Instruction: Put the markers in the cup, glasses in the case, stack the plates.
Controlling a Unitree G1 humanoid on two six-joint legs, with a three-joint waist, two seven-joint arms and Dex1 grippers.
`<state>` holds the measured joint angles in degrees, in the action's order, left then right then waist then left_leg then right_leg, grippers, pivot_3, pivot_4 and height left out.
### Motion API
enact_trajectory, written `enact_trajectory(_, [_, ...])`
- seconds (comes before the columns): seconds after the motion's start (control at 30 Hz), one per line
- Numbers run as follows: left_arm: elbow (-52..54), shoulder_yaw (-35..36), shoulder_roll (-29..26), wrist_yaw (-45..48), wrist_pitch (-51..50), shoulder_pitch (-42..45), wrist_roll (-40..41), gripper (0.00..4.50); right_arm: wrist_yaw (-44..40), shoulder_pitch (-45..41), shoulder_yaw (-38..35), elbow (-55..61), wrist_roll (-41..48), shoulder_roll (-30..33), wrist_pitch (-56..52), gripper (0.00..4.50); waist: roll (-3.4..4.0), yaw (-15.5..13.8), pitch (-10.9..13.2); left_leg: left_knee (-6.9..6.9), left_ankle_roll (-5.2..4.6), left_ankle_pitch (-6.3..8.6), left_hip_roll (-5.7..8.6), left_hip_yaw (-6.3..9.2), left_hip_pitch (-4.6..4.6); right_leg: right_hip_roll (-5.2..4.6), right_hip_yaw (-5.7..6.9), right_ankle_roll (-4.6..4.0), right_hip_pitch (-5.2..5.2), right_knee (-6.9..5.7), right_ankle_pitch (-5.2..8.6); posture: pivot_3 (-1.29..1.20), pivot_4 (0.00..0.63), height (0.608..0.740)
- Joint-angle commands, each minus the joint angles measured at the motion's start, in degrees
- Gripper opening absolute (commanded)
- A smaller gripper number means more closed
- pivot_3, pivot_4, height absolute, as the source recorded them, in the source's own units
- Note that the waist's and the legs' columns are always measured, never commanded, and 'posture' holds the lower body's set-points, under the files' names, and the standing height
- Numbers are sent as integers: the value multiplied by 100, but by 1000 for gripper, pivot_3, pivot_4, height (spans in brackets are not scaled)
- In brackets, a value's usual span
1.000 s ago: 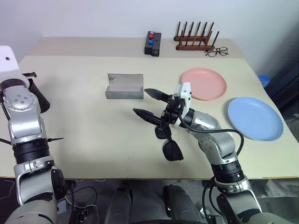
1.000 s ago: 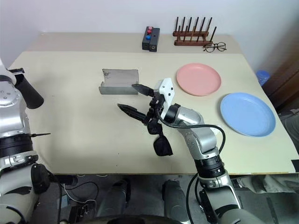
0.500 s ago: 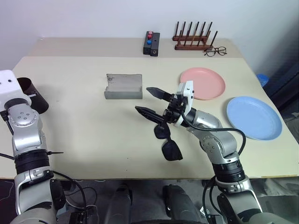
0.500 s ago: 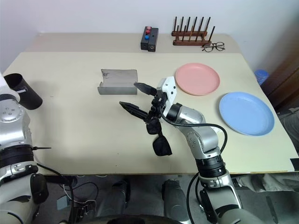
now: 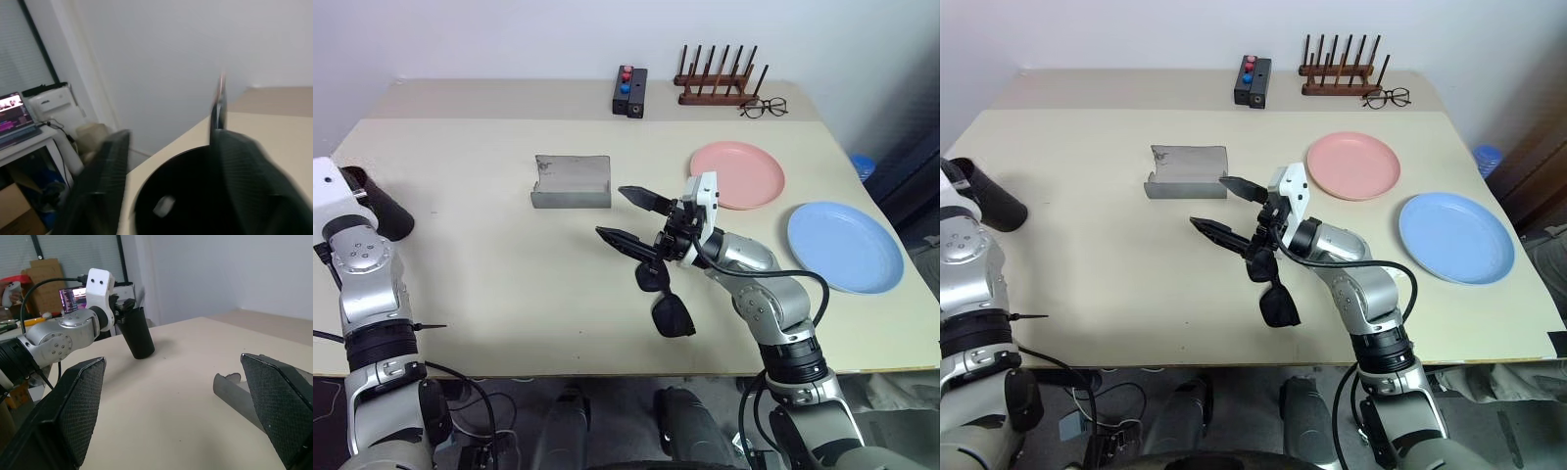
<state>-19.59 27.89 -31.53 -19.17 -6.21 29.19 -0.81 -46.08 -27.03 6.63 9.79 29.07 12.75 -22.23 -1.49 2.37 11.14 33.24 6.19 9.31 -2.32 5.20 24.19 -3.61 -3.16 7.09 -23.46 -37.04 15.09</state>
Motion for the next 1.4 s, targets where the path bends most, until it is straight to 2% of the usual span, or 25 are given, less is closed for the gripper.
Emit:
enact_trajectory(0.03, [181,52,-54,-85,39,18,-35,2704,-23,-9,18,219,46,7,48,4500,0,0,0,0,0,0,0,0,0,0,0,0,0,0,0,0,150,740])
enact_trajectory(0.43, [370,46,-39,51,204,269,211,2704,-26,-30,21,198,32,3,56,4500,0,-6,0,0,0,0,0,0,0,0,0,0,0,0,0,0,150,740])
enact_trajectory(0.6, [884,-298,-20,1328,48,798,1020,2704,-30,-24,2,208,21,62,28,4500,-1,-44,-1,1,1,-1,0,0,3,0,2,0,1,1,0,0,150,740])
enact_trajectory(0.7, [1070,-1016,-129,2675,-1043,1133,1501,3542,-91,-25,58,158,-141,190,103,4500,-1,-67,-1,2,2,-1,1,0,5,-1,2,-1,2,3,0,0,150,740])
enact_trajectory(0.77, [1078,-1666,-285,3560,-1728,1192,1551,4479,-162,-23,116,100,-272,291,199,4500,1,-38,-1,2,2,-1,1,-1,4,-1,2,-1,3,4,0,0,150,740])
enact_trajectory(0.87, [714,-2576,-403,4592,-2381,1441,1398,4479,-253,-29,160,36,-457,477,304,4500,4,16,1,-1,2,-1,1,-1,1,0,1,-1,2,2,1,0,150,740])
enact_trajectory(1.0, [-388,-3496,-404,5557,-2528,2099,946,4479,-411,-24,166,18,-715,893,349,4500,5,30,3,-1,0,-2,-3,-1,14,5,1,-1,-15,-1,2,0,150,740])
enact_trajectory(1.23, [-2582,-4171,-167,6690,-1563,3128,241,4479,-761,262,-147,286,-769,1791,360,4500,4,5,4,-2,-2,-1,-2,-2,25,4,2,1,-21,9,4,0,150,740])
enact_trajectory(1.37, [-3222,-4469,-93,7539,-1074,3294,-92,4479,-732,443,-368,389,-785,2126,385,4500,4,15,4,-1,-2,0,-2,-3,27,3,1,-8,-21,9,9,0,150,740])
enact_trajectory(1.4, [-3300,-4529,-91,7702,-940,3294,-177,4242,-732,479,-415,413,-795,2203,376,4500,4,16,4,-2,-2,0,-3,-3,27,4,1,-12,-22,8,11,0,150,740])
